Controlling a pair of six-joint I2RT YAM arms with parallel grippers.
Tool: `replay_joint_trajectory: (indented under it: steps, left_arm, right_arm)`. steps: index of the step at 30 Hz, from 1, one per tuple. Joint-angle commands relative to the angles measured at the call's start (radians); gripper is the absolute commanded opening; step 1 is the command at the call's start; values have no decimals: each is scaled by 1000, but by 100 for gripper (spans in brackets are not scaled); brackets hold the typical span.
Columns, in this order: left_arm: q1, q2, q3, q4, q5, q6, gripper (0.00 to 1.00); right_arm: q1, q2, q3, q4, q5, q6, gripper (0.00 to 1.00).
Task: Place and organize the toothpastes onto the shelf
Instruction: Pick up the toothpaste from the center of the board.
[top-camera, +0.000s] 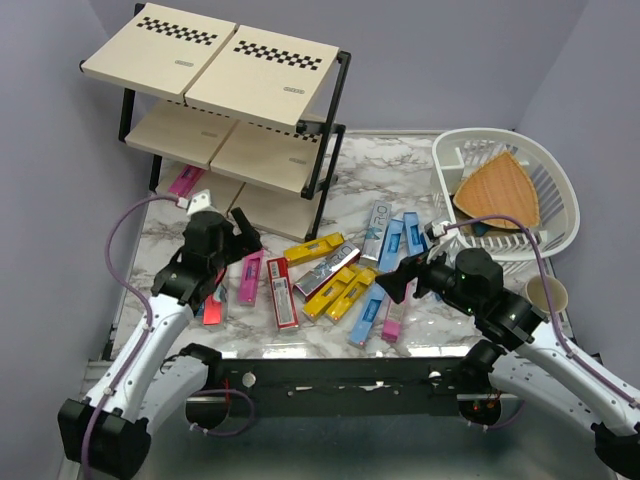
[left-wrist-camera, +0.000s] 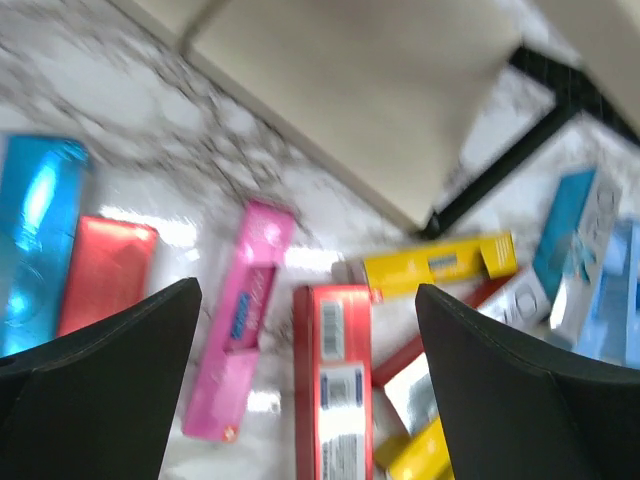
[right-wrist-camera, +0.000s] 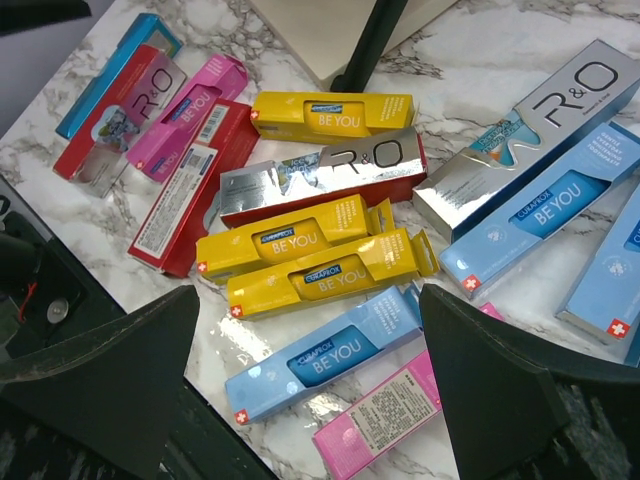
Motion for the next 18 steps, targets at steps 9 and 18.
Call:
replay_joint_trajectory:
  steps: [9, 18]
  left_arm:
    - [-345, 18, -174, -171, -352, -177, 99]
    - [-364, 76, -221, -151, -372, -203, 99]
  right_arm:
    - [5, -6, -39, 65, -41, -5, 100]
    - [5, -17, -106, 146, -90, 15, 100]
